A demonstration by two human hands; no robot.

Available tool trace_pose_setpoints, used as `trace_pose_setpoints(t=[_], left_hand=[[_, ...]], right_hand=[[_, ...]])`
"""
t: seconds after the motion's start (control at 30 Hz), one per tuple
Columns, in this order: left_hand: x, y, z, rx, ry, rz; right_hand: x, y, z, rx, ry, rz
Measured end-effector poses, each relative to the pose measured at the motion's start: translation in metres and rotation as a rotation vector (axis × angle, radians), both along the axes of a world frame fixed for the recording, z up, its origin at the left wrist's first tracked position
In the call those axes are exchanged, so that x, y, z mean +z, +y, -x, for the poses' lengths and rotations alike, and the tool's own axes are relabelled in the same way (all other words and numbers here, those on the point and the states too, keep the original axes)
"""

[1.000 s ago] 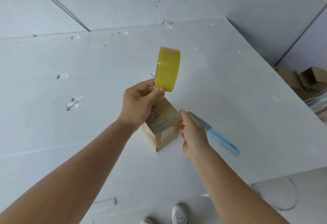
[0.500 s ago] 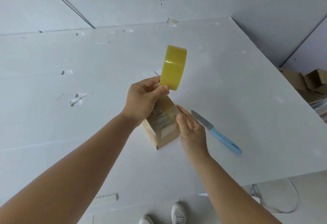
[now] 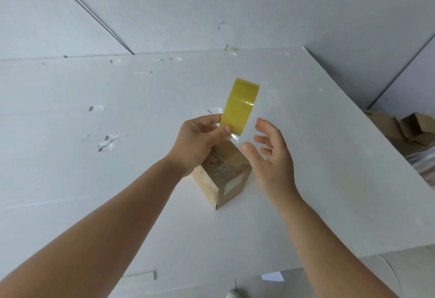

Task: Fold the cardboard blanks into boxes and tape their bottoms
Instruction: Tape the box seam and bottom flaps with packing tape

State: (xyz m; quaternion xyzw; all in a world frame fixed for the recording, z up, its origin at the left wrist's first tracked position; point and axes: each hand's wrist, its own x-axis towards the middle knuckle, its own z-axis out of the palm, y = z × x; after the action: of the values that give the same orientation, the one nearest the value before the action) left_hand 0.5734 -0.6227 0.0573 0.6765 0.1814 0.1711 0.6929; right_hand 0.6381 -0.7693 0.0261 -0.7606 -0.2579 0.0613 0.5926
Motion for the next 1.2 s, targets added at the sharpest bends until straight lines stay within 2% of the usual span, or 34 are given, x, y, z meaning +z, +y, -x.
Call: trace_pose_setpoints(t=[0.2, 0.27, 0.37, 0.47, 0.77, 1.07, 1.2], left_hand=[[0.018, 0.002, 0.001, -0.238, 0.038, -0.027], [0.026, 0.001, -0.002, -0.239, 0.110, -0.145], [0.036, -0.004, -0.009, -0.168, 0.207, -0.422], [0.037, -0.008, -0.014, -0.156, 0.228, -0.615], [0.022, -0.018, -0.022, -0.120, 0.245, -0.931], [0.005, -0.030, -0.020, -0.014, 0.384, -0.824], [-0.010, -0.036, -0.004, -0.074, 0.366, -0.960]], right_hand=[[0.023, 0.000, -0.016, -0.014, -0.277, 0.143], [0.026, -0.002, -0.016, -0.013, -0.338, 0.139], [0.026, -0.003, -0.015, -0.023, -0.374, 0.160], [0.027, -0.003, -0.016, -0.047, -0.425, 0.201], [0.025, -0.014, -0.019, -0.093, -0.430, 0.216], [0.023, -0.026, -0.026, -0.076, -0.463, 0.235], [0.016, -0.039, -0.042, -0.133, -0.443, 0.399]])
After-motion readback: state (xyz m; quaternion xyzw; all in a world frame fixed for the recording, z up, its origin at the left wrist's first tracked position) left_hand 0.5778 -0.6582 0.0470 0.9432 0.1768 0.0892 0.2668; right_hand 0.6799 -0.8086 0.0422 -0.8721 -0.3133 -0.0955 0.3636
